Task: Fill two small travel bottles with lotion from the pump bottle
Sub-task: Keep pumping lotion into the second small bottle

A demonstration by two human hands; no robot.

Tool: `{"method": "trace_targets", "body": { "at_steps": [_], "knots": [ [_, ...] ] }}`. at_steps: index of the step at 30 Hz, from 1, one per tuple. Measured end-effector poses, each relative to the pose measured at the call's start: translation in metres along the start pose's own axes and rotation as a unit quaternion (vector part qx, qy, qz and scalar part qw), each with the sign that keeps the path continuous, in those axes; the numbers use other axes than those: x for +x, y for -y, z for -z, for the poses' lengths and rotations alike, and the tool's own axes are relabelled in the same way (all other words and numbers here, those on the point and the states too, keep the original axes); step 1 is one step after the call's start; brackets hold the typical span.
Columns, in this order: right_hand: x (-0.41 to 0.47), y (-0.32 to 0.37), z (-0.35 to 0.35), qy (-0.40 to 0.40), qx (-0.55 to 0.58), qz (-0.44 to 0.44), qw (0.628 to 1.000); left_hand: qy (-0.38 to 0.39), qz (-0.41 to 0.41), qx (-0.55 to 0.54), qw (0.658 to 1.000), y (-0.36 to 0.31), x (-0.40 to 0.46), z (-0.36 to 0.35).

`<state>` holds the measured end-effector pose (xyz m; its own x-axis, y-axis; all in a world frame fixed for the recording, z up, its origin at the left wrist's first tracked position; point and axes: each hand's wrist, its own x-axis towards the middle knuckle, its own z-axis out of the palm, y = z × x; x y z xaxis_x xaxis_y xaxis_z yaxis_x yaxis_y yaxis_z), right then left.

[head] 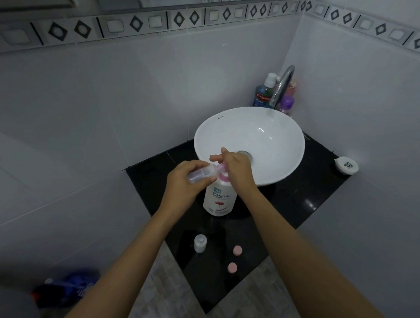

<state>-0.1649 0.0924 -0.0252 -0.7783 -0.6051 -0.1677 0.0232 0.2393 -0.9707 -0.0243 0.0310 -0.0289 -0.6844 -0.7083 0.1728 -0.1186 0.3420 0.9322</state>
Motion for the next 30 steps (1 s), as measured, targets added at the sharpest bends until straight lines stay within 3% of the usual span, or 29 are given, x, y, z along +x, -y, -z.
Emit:
{"method": "trace_targets", "body": {
  "at_steps": [5, 11, 15, 19, 26, 30],
  "knots": [
    [-0.002, -0.013, -0.005, -0.019, -0.022, 0.009, 1.000, 0.005, 0.014, 0.006, 1.000, 0.004, -0.002, 0.000],
    [0.003, 0.007, 0.009, -0.021, -0.034, 0.083, 0.996, -0.004, 0.021, -0.023, 1.000, -0.006, 0.002, 0.001],
    [0.006, 0.008, 0.007, 0.024, -0.065, 0.020, 0.997, -0.012, 0.024, -0.017, 0.999, -0.009, 0.002, 0.002],
    [0.007, 0.005, -0.001, 0.011, -0.025, -0.029, 0.999, -0.018, 0.031, -0.006, 0.999, -0.005, -0.001, 0.001],
    [0.002, -0.011, -0.002, 0.005, -0.029, -0.012, 0.999, -0.001, 0.035, 0.003, 0.999, 0.000, -0.004, 0.001],
    [0.007, 0.002, 0.005, 0.011, -0.035, 0.048, 0.998, -0.003, 0.020, -0.018, 1.000, -0.005, 0.002, 0.003]
  ]
}}
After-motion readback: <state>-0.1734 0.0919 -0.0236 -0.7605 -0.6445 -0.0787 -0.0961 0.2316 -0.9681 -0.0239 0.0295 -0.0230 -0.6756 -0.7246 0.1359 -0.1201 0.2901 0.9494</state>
